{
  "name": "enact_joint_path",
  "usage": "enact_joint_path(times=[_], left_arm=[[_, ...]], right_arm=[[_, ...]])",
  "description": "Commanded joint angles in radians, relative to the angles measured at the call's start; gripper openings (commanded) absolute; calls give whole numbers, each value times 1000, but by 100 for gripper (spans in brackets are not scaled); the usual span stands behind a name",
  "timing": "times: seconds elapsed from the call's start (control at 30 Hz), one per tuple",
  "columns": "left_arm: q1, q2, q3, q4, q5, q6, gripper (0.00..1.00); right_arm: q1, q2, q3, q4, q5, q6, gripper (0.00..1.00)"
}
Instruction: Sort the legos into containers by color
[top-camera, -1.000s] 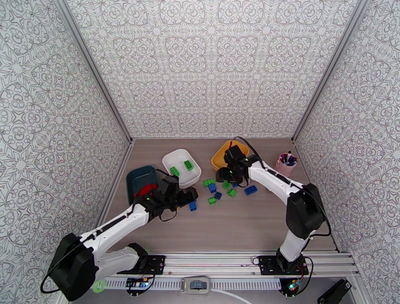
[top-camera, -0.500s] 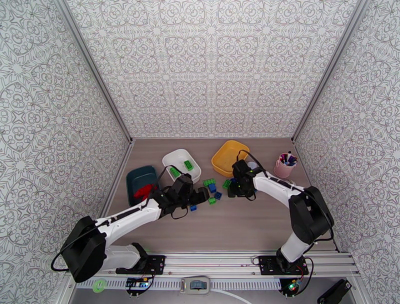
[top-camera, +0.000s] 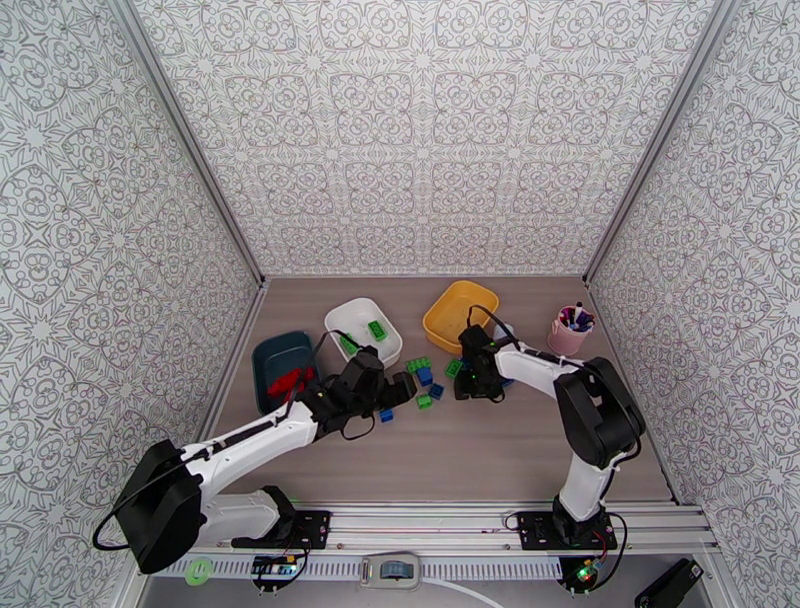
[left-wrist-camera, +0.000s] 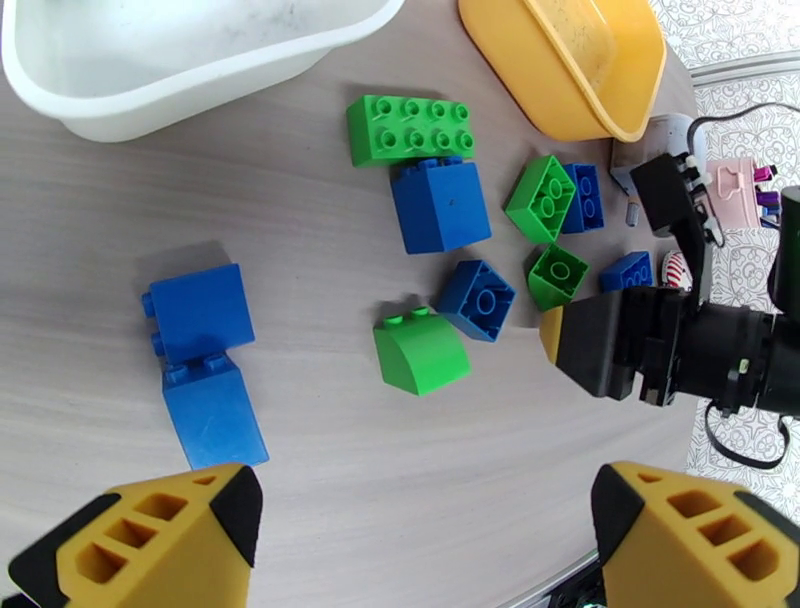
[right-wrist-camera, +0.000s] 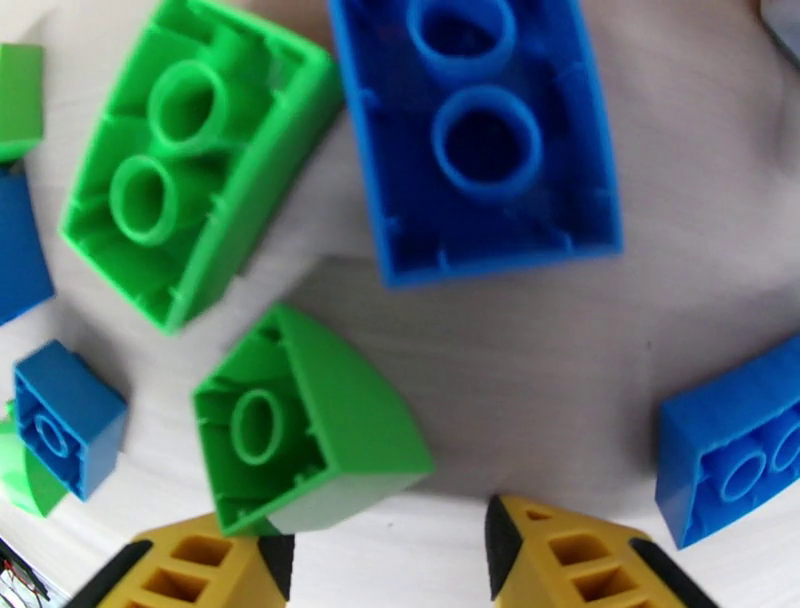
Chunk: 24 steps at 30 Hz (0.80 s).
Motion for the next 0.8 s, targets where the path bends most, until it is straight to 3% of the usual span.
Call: enact_joint_path(times=[0.0, 0.3, 0.6, 0.77], left_arm=[[9, -16, -18, 10, -15, -11, 93], [13, -1, -12, 4, -2, -11, 93], [27, 0, -7, 1, 5, -8, 93], [64, -3, 9, -12, 27, 14, 99]], right_arm=[[-1, 33, 52, 8, 38, -16, 57], [-12, 92, 137, -21, 44, -37, 56], [-16, 56, 122, -15, -4, -32, 43], [-16, -8, 94, -9, -55, -7, 39]])
